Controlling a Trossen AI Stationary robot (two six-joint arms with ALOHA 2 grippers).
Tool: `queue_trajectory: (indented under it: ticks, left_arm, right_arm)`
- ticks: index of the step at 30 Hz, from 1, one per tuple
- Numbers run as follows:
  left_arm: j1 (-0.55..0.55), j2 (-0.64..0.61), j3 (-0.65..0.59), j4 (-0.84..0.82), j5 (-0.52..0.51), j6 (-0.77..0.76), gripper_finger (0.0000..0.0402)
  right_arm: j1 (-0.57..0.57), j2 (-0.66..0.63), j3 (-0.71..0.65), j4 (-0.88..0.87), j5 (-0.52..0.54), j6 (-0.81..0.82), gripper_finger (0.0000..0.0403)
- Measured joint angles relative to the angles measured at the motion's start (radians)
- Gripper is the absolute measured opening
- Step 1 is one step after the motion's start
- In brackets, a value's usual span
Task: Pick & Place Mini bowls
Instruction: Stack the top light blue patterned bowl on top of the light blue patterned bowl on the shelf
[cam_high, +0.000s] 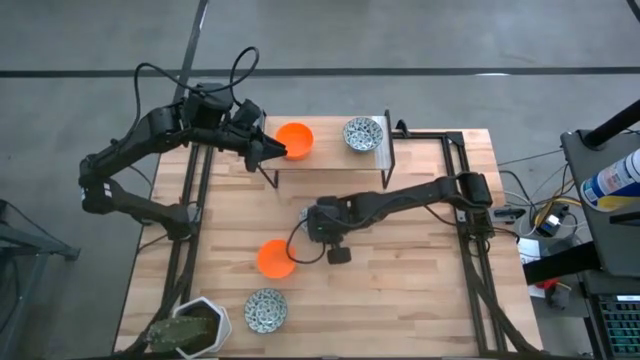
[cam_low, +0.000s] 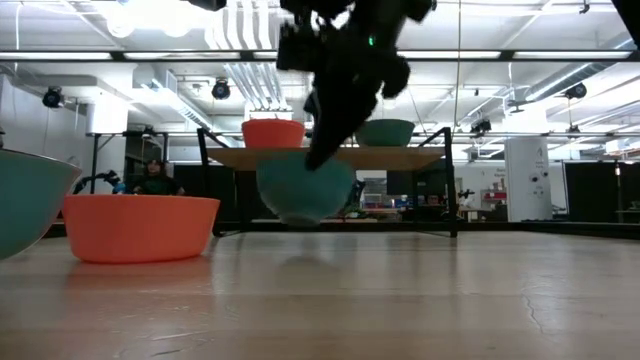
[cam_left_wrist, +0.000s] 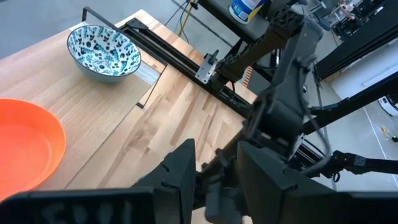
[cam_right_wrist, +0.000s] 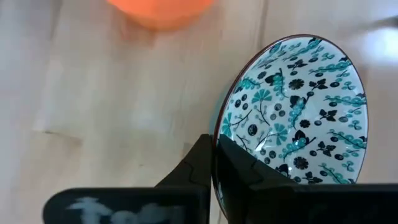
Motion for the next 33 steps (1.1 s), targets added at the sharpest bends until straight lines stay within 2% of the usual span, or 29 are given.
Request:
queue_trajectory:
  ticks: [19, 33]
  left_arm:
    - [0.0, 0.0, 0.0, 0.003, 0.0, 0.002, 0.0112]
    - [0.0, 0.0, 0.0, 0.003, 0.0, 0.025, 0.0112]
  right_arm:
    - [0.047, 0.0, 0.35, -0.388, 0.046, 0.044, 0.0011]
    - [0.039, -0.001, 0.605, -0.636, 0.246, 0.136, 0.0011]
